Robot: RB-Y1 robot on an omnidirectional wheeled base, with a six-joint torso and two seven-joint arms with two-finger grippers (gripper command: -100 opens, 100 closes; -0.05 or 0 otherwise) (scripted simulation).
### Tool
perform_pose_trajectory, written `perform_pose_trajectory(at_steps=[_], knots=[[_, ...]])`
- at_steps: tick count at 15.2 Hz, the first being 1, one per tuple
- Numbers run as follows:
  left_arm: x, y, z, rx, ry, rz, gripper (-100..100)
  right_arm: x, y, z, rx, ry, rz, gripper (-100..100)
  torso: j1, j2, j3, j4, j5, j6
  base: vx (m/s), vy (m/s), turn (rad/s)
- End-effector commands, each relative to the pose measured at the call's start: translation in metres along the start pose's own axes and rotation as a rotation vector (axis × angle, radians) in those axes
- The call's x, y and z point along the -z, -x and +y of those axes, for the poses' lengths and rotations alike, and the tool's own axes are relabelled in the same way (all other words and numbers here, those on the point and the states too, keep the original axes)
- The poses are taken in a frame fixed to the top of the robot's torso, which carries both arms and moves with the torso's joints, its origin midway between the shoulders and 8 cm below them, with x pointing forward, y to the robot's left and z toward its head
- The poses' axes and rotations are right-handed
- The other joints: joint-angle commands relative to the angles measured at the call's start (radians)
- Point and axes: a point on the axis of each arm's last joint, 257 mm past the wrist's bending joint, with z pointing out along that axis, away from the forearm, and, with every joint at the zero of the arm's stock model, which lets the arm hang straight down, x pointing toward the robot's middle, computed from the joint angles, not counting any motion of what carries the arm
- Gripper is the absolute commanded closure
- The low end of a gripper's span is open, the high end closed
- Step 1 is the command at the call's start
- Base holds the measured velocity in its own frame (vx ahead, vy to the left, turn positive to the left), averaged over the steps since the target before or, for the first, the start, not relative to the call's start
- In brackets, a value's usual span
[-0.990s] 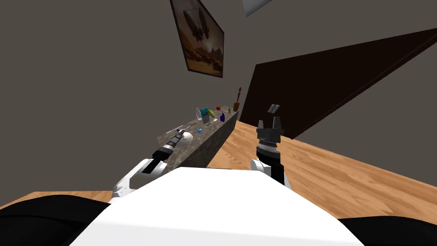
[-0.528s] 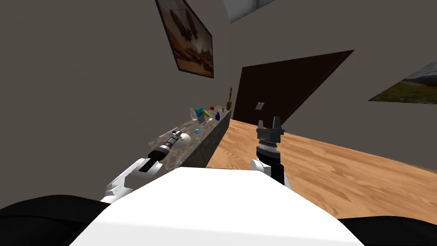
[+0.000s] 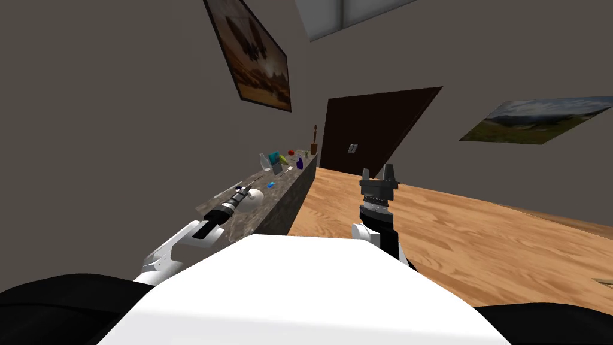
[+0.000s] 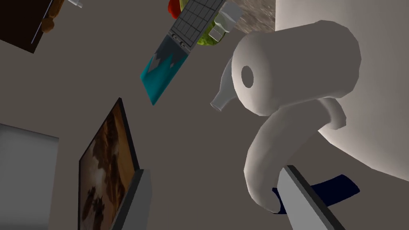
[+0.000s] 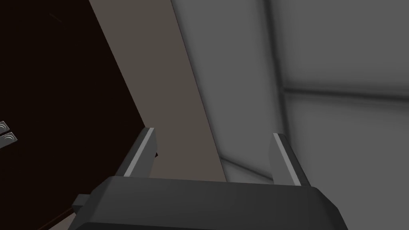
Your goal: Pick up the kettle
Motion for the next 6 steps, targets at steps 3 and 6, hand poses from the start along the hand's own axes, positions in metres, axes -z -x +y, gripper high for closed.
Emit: perform_pose_trajectory(at_steps=[3, 6], knots=[[0.0004, -0.0007, 0.0014, 0.001, 0.004, 0.001, 100, 0.0, 0.0, 0.0, 0.0, 0.0, 0.0, 0, -0.002, 0.001, 0.001, 0.001, -0.001, 0.001, 0.001, -0.001, 0.003], [0.0009, -0.0042, -0.0019, 0.005, -0.004, 0.005, 100, 0.0, 0.0, 0.0, 0.0, 0.0, 0.0, 0, 0.0, 0.002, 0.002, 0.001, -0.001, -0.001, -0.004, 0.012, 0.07]])
